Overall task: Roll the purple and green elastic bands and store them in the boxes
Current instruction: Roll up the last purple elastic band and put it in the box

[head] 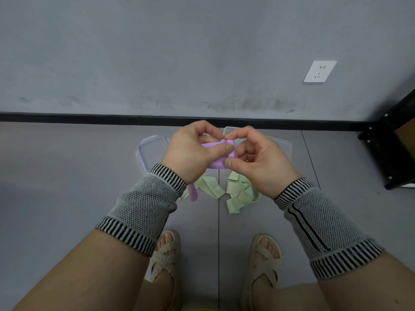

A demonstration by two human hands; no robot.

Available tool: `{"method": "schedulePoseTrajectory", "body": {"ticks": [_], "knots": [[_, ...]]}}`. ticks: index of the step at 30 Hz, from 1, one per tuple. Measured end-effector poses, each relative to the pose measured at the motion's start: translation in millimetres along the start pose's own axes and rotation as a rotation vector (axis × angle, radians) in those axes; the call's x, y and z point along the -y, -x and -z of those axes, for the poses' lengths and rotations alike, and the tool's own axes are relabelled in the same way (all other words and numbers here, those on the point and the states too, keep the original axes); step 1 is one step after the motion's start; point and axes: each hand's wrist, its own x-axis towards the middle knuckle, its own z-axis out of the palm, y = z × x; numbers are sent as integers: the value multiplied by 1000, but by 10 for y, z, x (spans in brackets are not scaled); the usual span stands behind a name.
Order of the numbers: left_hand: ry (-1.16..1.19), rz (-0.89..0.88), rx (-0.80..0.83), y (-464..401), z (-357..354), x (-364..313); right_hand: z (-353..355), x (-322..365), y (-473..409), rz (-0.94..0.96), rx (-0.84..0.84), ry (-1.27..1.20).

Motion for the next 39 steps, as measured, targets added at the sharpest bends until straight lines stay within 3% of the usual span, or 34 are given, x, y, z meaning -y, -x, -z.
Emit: {"method": "schedulePoseTrajectory", "body": {"ticks": [12,26,39], "knots": [[37,6,24,-48,46,82,5,28,24,-14,59,-113],[7,-2,-5,-46,4,80,-26,-19,-12,30,-33,37],[-28,-16,7,-73,48,116,1,-14,-1,8,8,-41]]}}
